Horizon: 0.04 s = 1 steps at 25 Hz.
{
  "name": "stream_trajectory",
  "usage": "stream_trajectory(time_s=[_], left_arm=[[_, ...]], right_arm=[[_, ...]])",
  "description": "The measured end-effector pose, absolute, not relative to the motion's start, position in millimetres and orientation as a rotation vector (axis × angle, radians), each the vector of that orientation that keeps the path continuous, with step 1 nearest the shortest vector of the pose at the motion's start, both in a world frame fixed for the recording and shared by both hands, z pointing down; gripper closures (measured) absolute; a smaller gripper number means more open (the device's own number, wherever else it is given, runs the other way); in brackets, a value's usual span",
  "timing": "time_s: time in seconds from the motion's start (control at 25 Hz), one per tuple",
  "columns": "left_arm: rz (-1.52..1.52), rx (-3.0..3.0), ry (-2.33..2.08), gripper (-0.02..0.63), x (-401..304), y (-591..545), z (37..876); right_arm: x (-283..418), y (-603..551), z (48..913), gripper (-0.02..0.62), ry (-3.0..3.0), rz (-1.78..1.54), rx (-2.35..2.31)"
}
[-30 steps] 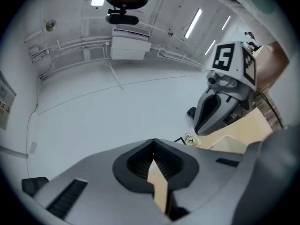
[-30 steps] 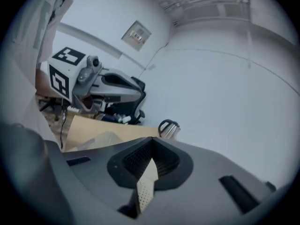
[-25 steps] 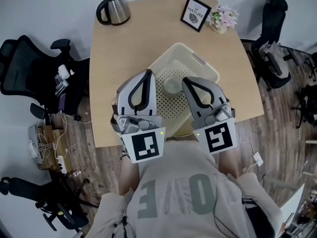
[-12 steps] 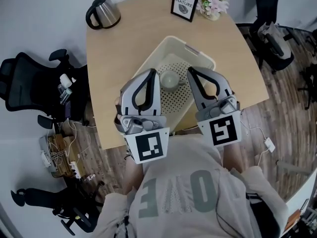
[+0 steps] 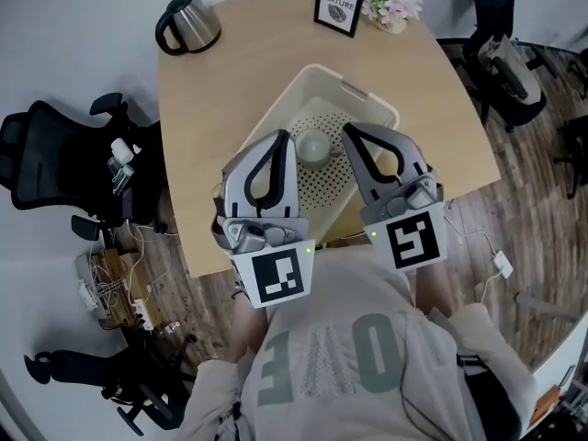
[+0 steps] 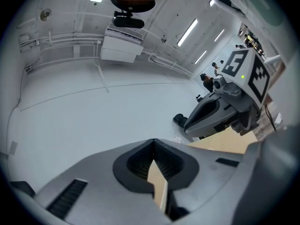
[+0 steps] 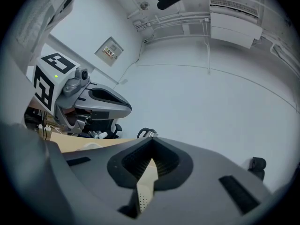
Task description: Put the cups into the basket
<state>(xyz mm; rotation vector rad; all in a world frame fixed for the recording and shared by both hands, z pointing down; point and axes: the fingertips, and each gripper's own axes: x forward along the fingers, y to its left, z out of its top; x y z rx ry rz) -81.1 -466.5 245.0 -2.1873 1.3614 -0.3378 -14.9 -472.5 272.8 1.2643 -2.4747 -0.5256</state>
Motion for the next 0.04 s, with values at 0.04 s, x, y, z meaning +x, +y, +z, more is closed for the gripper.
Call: stream_trajectory(time_s=[0.04], left_arm=[[-0.340,-2.187,1.361,0.598,-80.6,-466.7,245.6]], right_arm=[[-15.1,-472.7,273.1,0.597,-2.477,-0.526,1.264]])
